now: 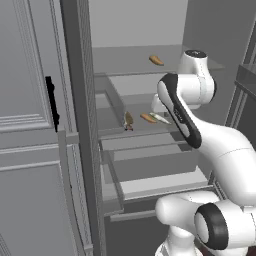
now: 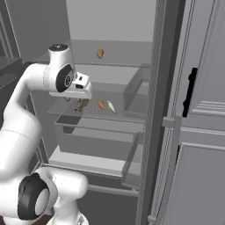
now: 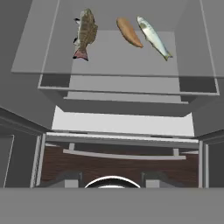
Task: Place one sweet potato and one fish in each tupperware on the nearby counter, to pack two identical lunches.
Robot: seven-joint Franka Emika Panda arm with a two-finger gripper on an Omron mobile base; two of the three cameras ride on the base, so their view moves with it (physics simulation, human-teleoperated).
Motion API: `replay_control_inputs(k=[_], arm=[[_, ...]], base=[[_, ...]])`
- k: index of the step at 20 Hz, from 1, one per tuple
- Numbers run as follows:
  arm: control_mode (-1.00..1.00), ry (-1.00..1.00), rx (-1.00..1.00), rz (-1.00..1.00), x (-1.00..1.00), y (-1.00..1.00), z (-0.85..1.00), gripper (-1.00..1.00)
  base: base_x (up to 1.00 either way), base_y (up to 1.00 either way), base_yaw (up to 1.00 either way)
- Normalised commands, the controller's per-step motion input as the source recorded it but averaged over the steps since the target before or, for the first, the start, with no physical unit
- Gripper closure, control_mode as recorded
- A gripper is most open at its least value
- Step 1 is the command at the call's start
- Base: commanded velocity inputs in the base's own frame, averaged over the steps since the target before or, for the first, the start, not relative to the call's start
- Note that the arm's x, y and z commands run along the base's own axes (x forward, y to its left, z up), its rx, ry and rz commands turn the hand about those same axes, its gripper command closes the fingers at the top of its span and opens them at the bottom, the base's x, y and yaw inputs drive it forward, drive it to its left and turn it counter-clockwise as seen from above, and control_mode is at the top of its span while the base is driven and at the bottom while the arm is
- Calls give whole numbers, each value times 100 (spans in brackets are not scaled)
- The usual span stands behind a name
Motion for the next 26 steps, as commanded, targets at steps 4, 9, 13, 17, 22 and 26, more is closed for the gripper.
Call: replay_control_inputs(k=[4, 9, 13, 17, 22, 26], arm=[[-100, -5, -2, 0, -14, 23, -17, -100], [-100, 14, -8, 0, -2, 36, -53, -100], [-100, 13, -6, 0, 21, 8, -35, -100], [-100, 1, -3, -1, 50, 0, -8, -100], [-100, -1, -1, -5, 49, 17, -1, -100], [-100, -10, 0, 0, 14, 13, 2, -100]], base=[[0, 0, 0], [0, 0, 0], [0, 0, 0], [0, 0, 0], [0, 0, 0], [0, 0, 0]])
